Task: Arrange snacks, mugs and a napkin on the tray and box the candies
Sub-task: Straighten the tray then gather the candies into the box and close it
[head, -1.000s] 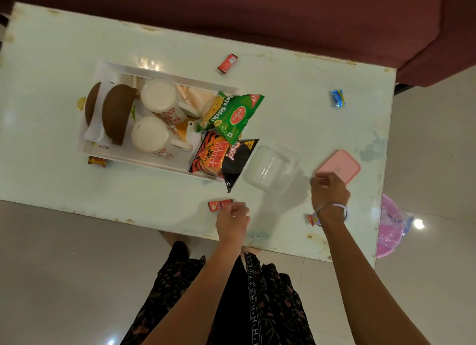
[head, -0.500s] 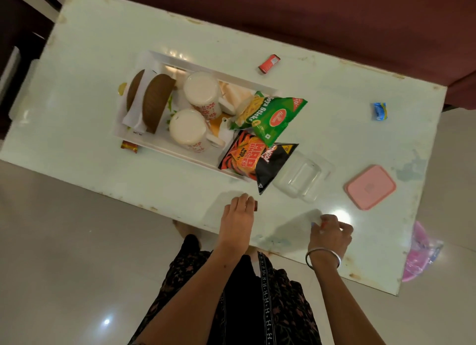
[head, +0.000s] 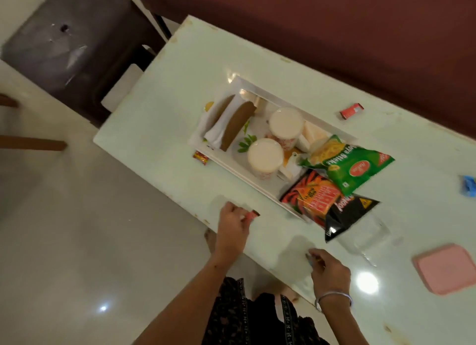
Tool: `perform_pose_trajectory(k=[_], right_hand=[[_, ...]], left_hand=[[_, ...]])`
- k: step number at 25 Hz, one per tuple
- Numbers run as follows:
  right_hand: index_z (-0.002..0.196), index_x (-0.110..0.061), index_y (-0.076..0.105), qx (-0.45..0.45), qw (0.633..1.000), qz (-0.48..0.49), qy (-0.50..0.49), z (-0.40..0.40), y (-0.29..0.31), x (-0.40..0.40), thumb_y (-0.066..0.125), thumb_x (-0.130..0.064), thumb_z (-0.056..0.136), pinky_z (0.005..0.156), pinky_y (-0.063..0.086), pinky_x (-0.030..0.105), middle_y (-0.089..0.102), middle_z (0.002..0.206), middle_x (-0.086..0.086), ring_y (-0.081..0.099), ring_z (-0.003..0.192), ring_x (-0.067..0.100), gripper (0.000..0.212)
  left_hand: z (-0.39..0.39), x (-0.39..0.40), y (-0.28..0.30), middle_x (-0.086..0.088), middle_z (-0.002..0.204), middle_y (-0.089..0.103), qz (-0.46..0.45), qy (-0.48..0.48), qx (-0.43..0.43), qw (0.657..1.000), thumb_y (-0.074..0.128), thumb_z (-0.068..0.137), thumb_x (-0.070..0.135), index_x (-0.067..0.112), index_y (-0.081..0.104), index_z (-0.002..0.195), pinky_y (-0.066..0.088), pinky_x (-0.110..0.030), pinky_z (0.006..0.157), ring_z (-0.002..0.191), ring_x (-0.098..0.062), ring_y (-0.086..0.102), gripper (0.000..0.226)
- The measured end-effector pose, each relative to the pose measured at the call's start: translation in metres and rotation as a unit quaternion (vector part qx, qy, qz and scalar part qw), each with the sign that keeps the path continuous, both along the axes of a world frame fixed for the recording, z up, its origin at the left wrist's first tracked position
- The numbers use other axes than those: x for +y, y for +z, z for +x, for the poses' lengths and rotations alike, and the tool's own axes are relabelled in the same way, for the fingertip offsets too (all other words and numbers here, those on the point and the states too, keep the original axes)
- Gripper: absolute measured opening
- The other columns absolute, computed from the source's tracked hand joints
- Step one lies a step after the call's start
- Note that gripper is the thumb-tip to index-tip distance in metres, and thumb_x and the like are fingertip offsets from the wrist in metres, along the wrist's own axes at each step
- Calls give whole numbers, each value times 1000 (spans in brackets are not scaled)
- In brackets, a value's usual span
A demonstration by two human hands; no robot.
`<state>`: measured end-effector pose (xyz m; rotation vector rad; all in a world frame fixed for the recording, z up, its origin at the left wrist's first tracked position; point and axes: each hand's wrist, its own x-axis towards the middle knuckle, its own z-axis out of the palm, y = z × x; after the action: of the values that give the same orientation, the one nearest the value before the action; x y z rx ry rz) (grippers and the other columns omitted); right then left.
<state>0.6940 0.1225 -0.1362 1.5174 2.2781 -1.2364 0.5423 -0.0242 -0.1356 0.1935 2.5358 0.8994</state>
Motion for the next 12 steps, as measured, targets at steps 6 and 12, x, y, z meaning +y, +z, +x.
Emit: perform_pose_trajectory(k=[6,12], right_hand=[[91,-5,73,-18,1000,5,2,-8,2,-2,64,7,79,80,46,26,75,88,15,69,87,30,19],[93,-6,72,-22,1000,3,-13,-18,-1,-8,57,7,82,84,51,35,74,90,15,67,87,33,22]], left_hand=[[-119,-50,-1,-18,130,50,-53,53,86,993,71,76,11,2,72,78,33,-32,98,116,-32,45,9],[-152,-43,-9,-18,123,53,9,82,10,997,79,68,5,-5,72,79,57,-45,73,103,-35,58,17]])
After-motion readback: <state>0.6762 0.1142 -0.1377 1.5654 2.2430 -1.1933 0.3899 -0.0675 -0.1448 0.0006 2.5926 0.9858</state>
